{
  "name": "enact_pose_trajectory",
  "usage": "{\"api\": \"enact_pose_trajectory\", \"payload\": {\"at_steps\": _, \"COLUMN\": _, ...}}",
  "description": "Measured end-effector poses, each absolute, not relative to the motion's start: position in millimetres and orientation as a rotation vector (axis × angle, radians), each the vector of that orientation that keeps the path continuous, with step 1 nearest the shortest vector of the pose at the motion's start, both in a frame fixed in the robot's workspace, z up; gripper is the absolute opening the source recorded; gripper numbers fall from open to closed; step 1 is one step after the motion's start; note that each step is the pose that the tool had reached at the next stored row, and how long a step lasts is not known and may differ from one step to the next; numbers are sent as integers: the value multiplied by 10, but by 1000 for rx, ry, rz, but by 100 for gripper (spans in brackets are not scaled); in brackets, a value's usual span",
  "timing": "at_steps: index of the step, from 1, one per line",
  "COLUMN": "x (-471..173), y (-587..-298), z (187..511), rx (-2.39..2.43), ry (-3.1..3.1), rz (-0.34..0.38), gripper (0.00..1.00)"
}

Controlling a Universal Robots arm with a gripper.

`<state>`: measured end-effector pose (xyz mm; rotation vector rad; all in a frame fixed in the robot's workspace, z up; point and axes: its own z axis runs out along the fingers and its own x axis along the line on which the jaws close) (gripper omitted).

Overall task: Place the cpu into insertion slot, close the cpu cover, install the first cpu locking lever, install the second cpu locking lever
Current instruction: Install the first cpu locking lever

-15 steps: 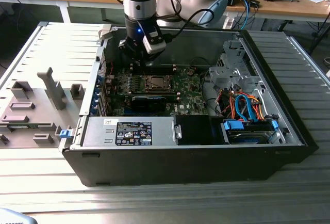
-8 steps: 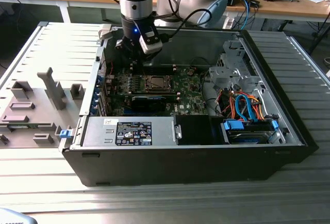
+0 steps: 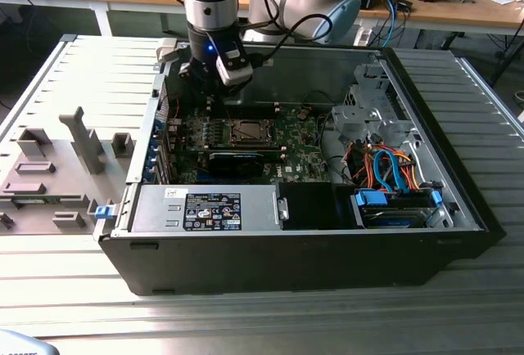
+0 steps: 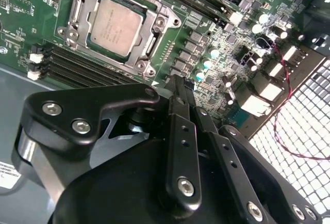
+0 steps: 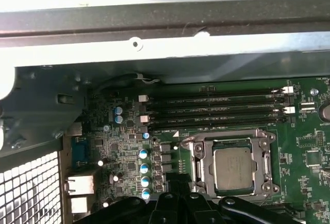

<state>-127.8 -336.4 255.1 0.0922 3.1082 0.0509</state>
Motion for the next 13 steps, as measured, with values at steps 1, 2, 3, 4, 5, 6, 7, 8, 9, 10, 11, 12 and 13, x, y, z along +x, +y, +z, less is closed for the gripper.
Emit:
{"api": "enact_pose_trajectory", "payload": {"at_steps": 1, "x": -1289, "y": -3364, "z": 2551, "rx": 92, "ry": 3108, "rz": 51, "gripper": 11}}
{"api": "enact_pose_trajectory", "payload": {"at_steps": 2, "x": -1305, "y": -3364, "z": 2552, "rx": 92, "ry": 3108, "rz": 51, "gripper": 11}}
{"api": "enact_pose_trajectory", "payload": {"at_steps": 3, "x": -1314, "y": -3364, "z": 2551, "rx": 92, "ry": 3108, "rz": 51, "gripper": 11}}
{"api": "enact_pose_trajectory", "payload": {"at_steps": 4, "x": -1320, "y": -3364, "z": 2551, "rx": 92, "ry": 3108, "rz": 51, "gripper": 11}}
{"api": "enact_pose_trajectory", "payload": {"at_steps": 5, "x": -1327, "y": -3364, "z": 2551, "rx": 92, "ry": 3108, "rz": 51, "gripper": 11}}
{"api": "enact_pose_trajectory", "payload": {"at_steps": 6, "x": -1333, "y": -3364, "z": 2551, "rx": 92, "ry": 3108, "rz": 51, "gripper": 11}}
{"api": "enact_pose_trajectory", "payload": {"at_steps": 7, "x": -1338, "y": -3364, "z": 2551, "rx": 93, "ry": 3108, "rz": 51, "gripper": 11}}
{"api": "enact_pose_trajectory", "payload": {"at_steps": 8, "x": -1344, "y": -3364, "z": 2551, "rx": 93, "ry": 3108, "rz": 51, "gripper": 11}}
{"api": "enact_pose_trajectory", "payload": {"at_steps": 9, "x": -1351, "y": -3364, "z": 2552, "rx": 92, "ry": 3108, "rz": 51, "gripper": 11}}
{"api": "enact_pose_trajectory", "payload": {"at_steps": 10, "x": -1358, "y": -3364, "z": 2552, "rx": 92, "ry": 3108, "rz": 51, "gripper": 11}}
{"api": "enact_pose_trajectory", "payload": {"at_steps": 11, "x": -1368, "y": -3364, "z": 2552, "rx": 92, "ry": 3108, "rz": 51, "gripper": 11}}
{"api": "enact_pose_trajectory", "payload": {"at_steps": 12, "x": -1375, "y": -3364, "z": 2552, "rx": 92, "ry": 3108, "rz": 51, "gripper": 11}}
{"api": "enact_pose_trajectory", "payload": {"at_steps": 13, "x": -1381, "y": -3364, "z": 2552, "rx": 93, "ry": 3108, "rz": 51, "gripper": 11}}
